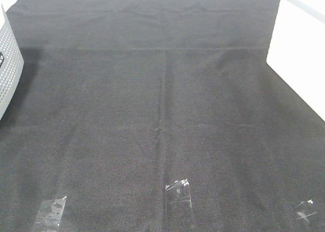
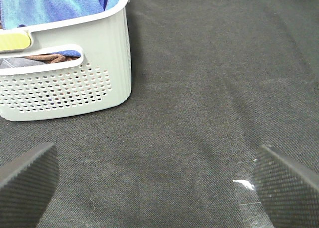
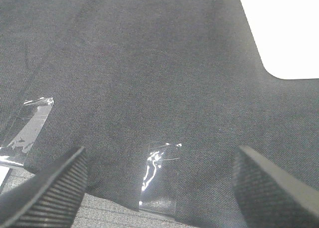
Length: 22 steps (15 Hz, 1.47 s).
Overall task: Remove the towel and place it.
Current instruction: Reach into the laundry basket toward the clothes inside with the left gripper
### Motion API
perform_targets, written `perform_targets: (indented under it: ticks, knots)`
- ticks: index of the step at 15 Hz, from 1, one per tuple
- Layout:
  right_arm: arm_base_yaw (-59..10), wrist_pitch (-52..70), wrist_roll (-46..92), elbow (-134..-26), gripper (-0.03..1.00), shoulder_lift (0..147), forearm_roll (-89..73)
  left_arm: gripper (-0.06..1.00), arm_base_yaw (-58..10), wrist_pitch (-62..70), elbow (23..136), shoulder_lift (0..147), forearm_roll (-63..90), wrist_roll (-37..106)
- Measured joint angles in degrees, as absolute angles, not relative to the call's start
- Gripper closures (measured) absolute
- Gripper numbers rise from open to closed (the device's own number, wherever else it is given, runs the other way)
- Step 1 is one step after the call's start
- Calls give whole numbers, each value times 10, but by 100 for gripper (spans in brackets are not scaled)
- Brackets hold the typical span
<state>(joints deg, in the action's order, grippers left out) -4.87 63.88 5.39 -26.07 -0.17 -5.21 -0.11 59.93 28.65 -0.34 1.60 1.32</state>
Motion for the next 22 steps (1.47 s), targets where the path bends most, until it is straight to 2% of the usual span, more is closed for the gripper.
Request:
perform_targets:
  ticks: [22]
  knots:
    - [-49, 639, 54, -261, 21, -2, -52, -5, -1, 599, 286, -3, 16, 13]
